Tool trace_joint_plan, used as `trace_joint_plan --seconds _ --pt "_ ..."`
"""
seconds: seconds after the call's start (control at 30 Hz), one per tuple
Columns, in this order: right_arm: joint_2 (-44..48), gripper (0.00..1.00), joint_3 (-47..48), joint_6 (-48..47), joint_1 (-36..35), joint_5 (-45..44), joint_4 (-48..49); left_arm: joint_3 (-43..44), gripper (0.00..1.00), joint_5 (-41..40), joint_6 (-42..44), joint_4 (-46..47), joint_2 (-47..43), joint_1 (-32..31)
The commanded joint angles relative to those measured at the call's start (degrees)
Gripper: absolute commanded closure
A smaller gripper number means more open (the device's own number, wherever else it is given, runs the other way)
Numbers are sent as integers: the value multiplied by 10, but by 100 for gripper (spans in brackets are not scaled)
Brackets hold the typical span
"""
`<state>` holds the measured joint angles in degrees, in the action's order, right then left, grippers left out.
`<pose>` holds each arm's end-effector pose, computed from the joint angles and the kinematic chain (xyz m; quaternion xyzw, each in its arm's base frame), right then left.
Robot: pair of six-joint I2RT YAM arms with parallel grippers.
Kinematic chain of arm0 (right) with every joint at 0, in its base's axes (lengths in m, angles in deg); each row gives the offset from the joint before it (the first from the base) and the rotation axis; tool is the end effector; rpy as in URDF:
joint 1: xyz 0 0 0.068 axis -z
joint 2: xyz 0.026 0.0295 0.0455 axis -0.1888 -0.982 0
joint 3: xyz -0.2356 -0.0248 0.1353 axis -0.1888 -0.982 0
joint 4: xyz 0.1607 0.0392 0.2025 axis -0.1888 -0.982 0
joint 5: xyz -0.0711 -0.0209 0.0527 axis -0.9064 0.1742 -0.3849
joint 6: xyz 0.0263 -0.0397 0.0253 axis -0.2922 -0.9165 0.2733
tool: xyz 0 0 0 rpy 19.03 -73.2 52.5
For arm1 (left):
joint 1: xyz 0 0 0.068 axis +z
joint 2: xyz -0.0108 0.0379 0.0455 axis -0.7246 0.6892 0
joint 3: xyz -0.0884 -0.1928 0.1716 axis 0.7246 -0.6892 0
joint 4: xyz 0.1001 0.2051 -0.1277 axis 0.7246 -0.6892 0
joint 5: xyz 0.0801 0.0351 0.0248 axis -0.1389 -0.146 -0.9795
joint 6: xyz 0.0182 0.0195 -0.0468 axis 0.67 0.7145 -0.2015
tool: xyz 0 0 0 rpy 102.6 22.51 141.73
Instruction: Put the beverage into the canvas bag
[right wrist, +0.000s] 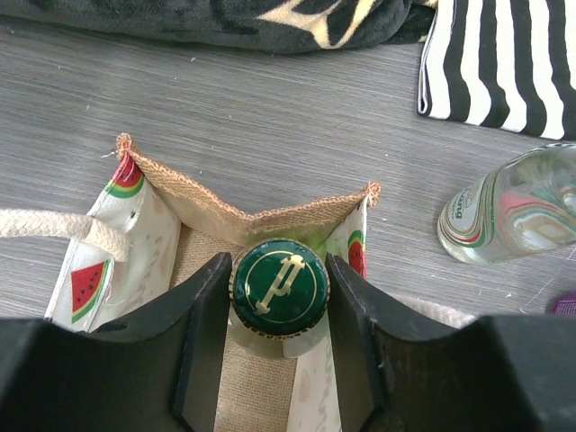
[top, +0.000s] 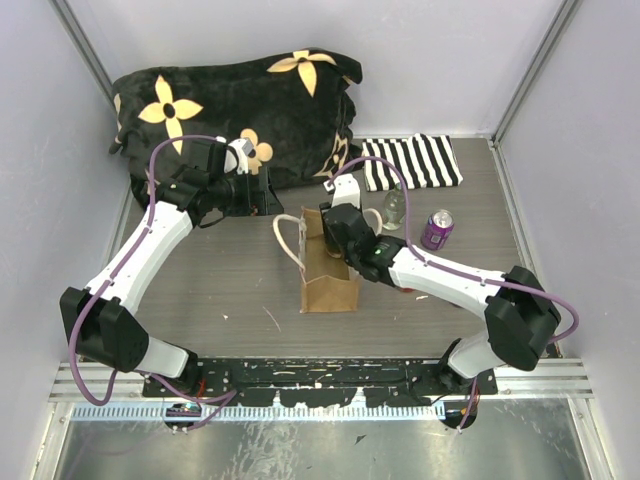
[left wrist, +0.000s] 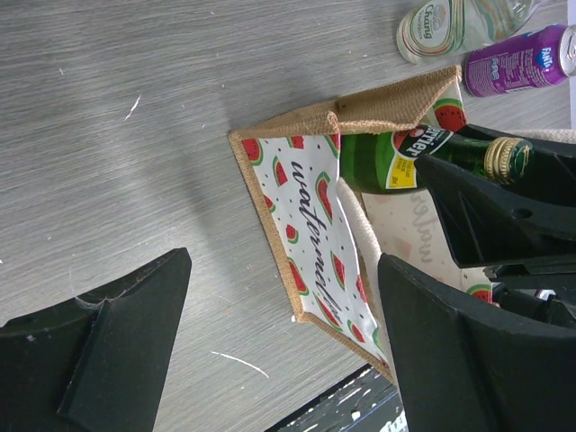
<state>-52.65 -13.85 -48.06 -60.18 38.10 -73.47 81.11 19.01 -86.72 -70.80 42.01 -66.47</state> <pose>0.2290 0.2350 0.2712 -0.1086 0.8228 0.0376 0.5566 0.2908 -0.1180 0.3396 0.0658 0.9060 -0.2728 0.3170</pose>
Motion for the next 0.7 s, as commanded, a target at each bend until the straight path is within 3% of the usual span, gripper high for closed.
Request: trace_joint_plan --seconds 0.0,0.67 --pt "33 99 21 11 10 -10 108 0 8 11 -2 10 -6 1" --pt "-15 99 8 22 24 22 108 -5 8 10 0 11 -9 1"
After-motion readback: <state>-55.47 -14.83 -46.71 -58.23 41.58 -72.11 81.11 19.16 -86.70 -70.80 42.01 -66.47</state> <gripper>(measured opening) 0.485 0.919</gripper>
